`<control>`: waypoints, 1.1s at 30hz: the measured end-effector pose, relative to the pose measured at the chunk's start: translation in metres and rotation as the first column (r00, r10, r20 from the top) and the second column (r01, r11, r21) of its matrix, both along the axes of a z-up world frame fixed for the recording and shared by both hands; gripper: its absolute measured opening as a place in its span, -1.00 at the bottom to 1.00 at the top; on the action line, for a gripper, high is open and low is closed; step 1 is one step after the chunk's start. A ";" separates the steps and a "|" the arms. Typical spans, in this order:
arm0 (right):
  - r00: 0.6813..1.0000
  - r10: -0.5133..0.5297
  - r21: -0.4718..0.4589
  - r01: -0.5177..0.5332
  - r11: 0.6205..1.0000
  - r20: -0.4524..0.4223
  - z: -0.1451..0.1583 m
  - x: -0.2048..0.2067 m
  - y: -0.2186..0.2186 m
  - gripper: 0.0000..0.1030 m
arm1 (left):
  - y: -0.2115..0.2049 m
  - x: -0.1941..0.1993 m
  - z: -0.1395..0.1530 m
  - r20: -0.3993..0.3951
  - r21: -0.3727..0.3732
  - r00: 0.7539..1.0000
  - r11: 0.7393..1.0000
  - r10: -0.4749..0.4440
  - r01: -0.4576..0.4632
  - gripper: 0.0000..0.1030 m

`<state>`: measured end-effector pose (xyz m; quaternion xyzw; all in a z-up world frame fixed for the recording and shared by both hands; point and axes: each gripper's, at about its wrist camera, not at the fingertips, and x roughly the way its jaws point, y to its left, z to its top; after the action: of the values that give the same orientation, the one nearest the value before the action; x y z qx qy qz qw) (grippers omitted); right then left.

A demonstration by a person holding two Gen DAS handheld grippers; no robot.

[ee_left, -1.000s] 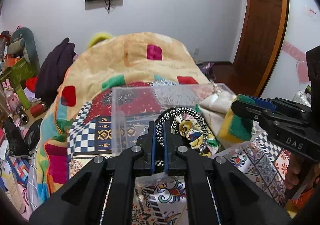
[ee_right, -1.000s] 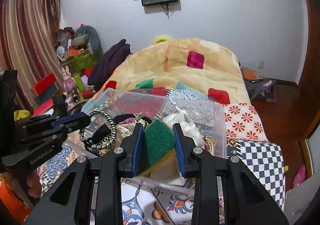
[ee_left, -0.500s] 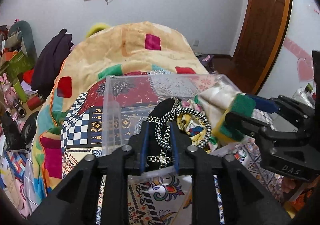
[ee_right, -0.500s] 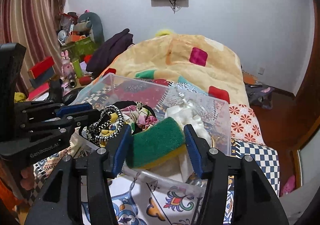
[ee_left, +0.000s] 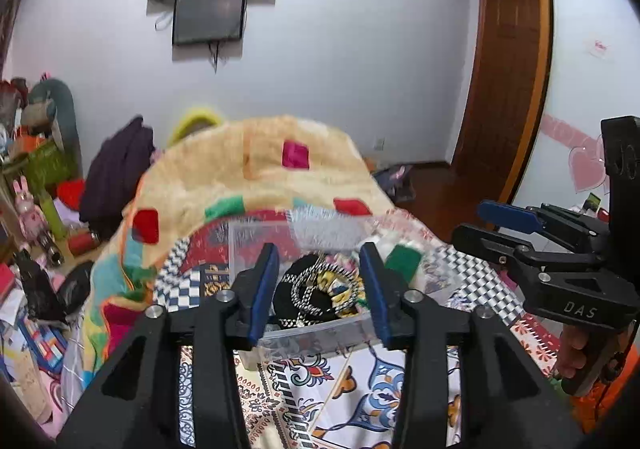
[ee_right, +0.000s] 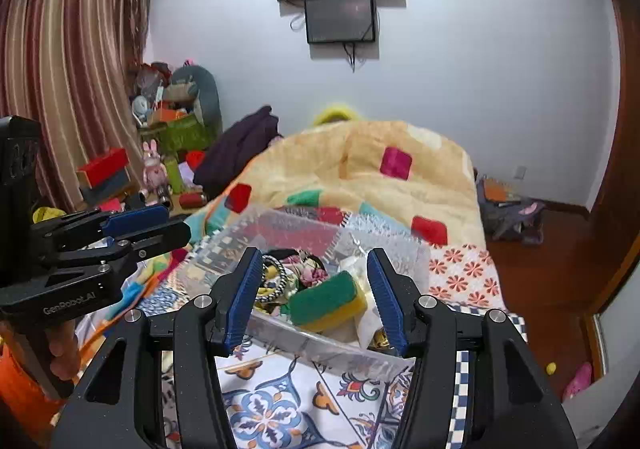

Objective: Organize soft objects

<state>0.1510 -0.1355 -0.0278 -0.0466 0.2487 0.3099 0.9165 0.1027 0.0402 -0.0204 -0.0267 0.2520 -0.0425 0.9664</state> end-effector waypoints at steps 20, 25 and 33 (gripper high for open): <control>0.986 -0.045 0.116 0.026 0.993 0.160 0.025 -0.070 -0.032 0.95 | -0.018 -0.077 0.026 0.184 0.006 0.982 0.999 0.034 -0.035 0.91; 0.986 -0.055 0.128 0.035 0.991 0.159 0.024 -0.070 -0.035 0.97 | -0.021 -0.078 0.023 0.185 0.016 0.982 0.999 0.035 -0.039 0.92; 0.984 -0.045 0.117 0.025 0.993 0.170 0.022 -0.075 -0.035 0.97 | -0.022 -0.077 0.020 0.186 0.027 0.982 0.999 0.038 -0.044 0.93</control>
<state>0.0758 -0.1702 -0.0058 -0.0161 0.1513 0.3022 0.9410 0.0261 0.0178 -0.0006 -0.0127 0.1611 -0.0210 0.9866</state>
